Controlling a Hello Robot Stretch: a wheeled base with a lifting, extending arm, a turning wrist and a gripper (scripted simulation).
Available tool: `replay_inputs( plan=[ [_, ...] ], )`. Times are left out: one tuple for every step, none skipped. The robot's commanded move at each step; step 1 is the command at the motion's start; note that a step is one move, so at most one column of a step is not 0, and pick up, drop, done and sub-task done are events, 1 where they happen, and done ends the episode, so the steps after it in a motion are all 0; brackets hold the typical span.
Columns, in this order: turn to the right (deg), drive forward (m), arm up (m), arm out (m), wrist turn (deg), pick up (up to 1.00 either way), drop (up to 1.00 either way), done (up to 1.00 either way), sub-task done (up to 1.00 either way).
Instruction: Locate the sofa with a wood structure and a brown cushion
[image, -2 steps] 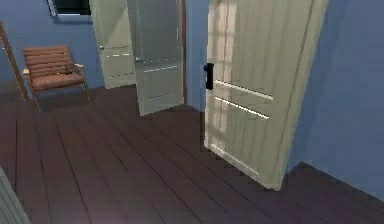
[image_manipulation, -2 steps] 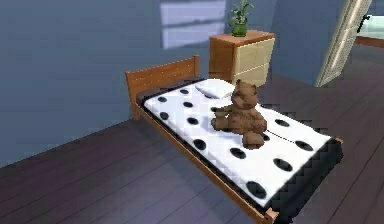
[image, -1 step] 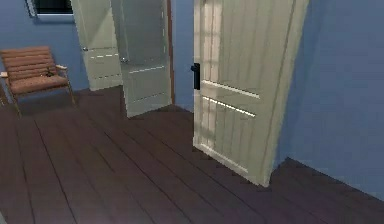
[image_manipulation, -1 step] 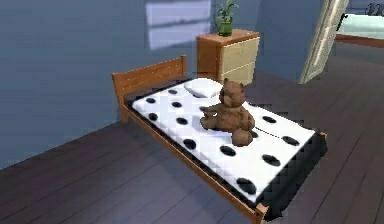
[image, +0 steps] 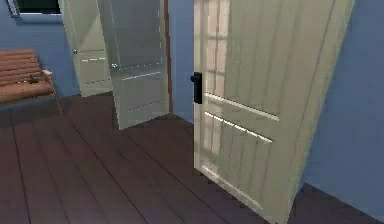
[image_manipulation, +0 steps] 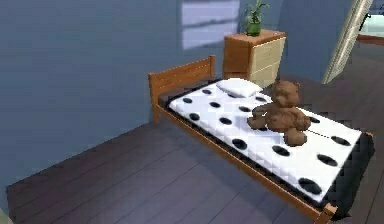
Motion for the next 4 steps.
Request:
replay_inputs(
  plan=[
    [-39.0, 0.0, 0.0, 0.0, 0.0, 0.0, 0.0, 0.0, 0.0],
    [0.0, 1.0, 0.0, 0.0, 0.0, 0.0, 0.0, 0.0, 0.0],
    [-6.0, 0.0, 0.0, 0.0, 0.0, 0.0, 0.0, 0.0, 0.0],
    [0.0, 0.5, 0.0, 0.0, 0.0, 0.0, 0.0, 0.0, 0.0]
  ],
)
